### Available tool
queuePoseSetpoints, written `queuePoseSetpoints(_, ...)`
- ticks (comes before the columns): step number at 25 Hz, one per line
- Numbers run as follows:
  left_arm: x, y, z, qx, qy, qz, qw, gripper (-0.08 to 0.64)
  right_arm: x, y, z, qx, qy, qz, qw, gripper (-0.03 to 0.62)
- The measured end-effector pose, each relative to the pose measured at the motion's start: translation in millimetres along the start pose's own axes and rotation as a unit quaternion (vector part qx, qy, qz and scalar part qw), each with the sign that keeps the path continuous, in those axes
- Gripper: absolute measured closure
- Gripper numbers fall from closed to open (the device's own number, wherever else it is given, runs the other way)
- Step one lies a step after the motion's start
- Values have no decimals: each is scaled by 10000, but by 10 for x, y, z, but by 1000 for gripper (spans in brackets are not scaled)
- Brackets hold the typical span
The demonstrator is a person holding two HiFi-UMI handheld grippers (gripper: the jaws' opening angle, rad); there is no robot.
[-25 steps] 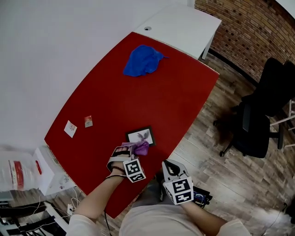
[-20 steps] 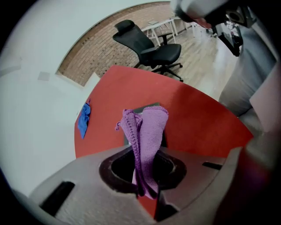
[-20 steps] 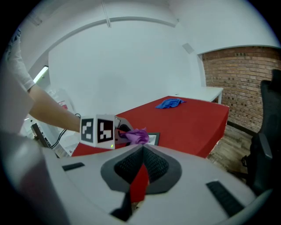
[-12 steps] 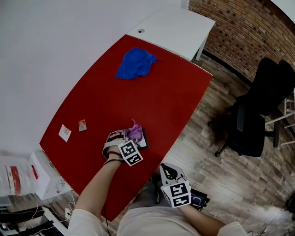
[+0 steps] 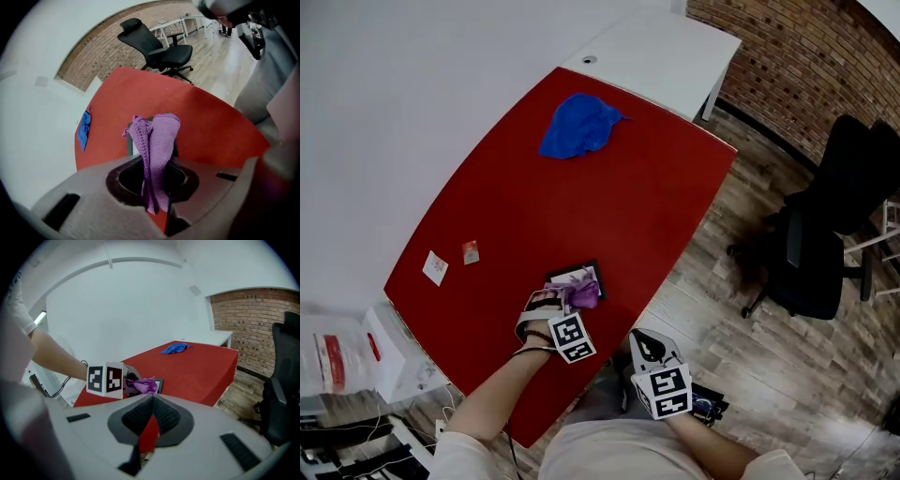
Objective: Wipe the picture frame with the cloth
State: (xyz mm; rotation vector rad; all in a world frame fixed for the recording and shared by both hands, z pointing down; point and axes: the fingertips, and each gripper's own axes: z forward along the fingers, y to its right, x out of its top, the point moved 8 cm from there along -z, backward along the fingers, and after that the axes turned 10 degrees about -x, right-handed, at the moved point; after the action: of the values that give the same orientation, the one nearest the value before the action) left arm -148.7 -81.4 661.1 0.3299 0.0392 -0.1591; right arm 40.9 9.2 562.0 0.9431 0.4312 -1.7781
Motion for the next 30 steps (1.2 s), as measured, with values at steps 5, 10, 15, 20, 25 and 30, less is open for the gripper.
queuePoseSetpoints(5,-3,264,-60,-188,-20,138,9997,500,1,-101,32,161,1,-69,9998,588)
queuePoseSetpoints(10,-32,39,-104,-61,61,-159,9998,499,-7,-116,34,152,-20,-52,9999,588)
queuePoseSetpoints(15,29,-455,27,173,-105,-481,9986,500,-31,-15,-5,17,-35,51,10000,588)
queuePoseSetpoints(20,119,-563,213,215,-403,-312,9985,500,-54,104,-42,-115,-45,121,9998,588)
queuePoseSetpoints(25,151,-353,182,78,-405,-191,9990,500,-81,169,-45,-131,-54,181,9997,588)
queuePoseSetpoints(30,182,15,59,-271,-348,-60,9990,500,-55,66,25,61,-22,144,9999,589)
